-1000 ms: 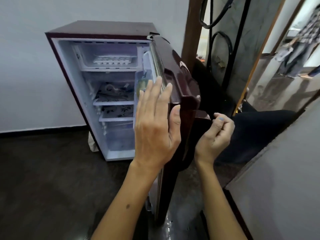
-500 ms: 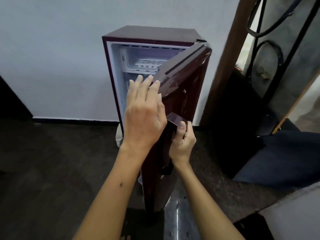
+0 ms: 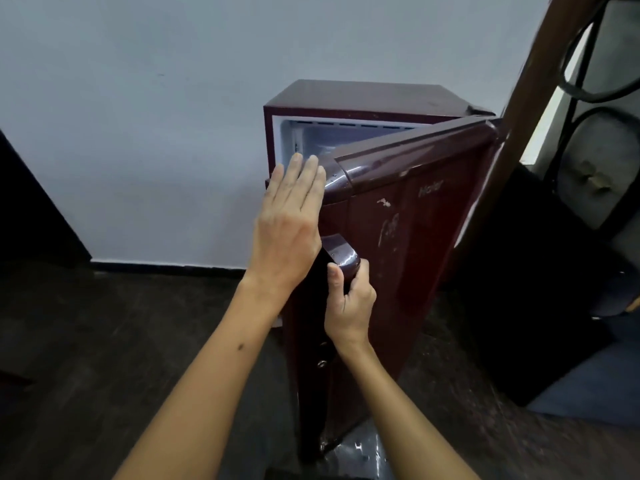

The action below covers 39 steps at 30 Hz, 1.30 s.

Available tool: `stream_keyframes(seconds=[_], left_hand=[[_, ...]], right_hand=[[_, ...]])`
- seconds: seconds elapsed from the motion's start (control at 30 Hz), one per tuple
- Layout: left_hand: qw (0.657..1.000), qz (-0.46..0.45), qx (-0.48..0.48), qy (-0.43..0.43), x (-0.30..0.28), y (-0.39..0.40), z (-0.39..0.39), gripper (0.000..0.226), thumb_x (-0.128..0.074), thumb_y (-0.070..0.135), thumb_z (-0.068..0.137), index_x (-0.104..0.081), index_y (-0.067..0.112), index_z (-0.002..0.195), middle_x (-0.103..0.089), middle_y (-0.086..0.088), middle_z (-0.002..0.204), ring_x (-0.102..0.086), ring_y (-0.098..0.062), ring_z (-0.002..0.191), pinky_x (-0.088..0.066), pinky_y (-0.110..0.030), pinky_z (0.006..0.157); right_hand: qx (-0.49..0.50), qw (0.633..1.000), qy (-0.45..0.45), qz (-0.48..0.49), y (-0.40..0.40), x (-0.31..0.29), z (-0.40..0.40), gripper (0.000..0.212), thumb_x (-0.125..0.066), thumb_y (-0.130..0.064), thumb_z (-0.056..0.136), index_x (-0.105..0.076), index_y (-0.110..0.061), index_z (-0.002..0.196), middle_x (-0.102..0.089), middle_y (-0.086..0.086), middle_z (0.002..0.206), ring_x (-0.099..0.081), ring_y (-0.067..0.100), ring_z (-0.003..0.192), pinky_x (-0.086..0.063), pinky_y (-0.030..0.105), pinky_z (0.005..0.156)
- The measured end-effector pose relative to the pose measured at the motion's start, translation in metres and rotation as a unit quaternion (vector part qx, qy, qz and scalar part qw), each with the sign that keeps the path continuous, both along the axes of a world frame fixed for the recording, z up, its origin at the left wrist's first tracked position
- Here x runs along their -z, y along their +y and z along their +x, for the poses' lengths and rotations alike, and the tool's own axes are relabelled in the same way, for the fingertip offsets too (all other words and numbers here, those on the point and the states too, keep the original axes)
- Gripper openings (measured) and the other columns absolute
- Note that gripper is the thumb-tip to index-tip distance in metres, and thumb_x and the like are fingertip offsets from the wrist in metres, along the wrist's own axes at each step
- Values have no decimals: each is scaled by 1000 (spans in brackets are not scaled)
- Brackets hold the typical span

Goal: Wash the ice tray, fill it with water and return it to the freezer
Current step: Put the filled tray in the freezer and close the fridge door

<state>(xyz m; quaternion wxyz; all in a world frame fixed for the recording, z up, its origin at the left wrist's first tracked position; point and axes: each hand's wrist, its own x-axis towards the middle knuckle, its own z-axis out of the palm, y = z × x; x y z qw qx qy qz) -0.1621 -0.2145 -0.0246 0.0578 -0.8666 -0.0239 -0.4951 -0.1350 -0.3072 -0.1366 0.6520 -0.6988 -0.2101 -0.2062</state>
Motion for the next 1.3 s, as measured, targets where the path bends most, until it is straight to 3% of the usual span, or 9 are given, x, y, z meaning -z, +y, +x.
stream_keyframes(seconds=[0.27, 0.57, 0.73, 1.07, 1.3], left_hand=[[999, 8, 36, 18, 8, 95, 56, 49, -53, -3, 88, -46, 1, 137, -46, -17, 143, -39, -33, 135, -25, -44, 115], [994, -67, 82, 25, 9, 153, 115, 44, -35, 18, 98, -44, 2, 138, -44, -14, 144, -34, -30, 138, -20, -42, 117], [992, -84, 92, 27, 9, 176, 142, 43, -37, 18, 98, -47, 2, 136, -47, -15, 142, -37, -32, 136, -20, -41, 116], [984, -112, 120, 69, 7, 210, 184, 43, -37, 21, 99, -44, 6, 139, -41, -14, 146, -32, -31, 139, -19, -39, 117], [974, -145, 142, 97, 4, 225, 206, 44, -39, 19, 100, -37, 8, 143, -31, -12, 152, -21, -29, 144, -12, -38, 119]], right_hand=[[-3, 999, -6, -45, 84, 5, 40, 57, -36, -73, 84, -44, -18, 91, -46, -19, 66, -48, -1, 53, -38, 12, 52], [21, 992, 12, -124, 144, 4, 81, 60, -36, -68, 84, -44, -10, 95, -48, -8, 66, -47, 7, 54, -43, 28, 50], [10, 985, 18, -172, 165, 2, 106, 45, -47, -53, 91, -43, -9, 98, -40, -12, 64, -41, 4, 53, -38, 26, 52], [-3, 974, 56, -219, 193, -3, 142, 59, -47, -54, 92, -44, 1, 115, -45, -6, 74, -49, 14, 67, -37, 30, 57], [-15, 965, 87, -246, 205, -10, 159, 50, -49, -48, 94, -43, -2, 113, -49, -2, 78, -52, 18, 70, -37, 33, 59]])
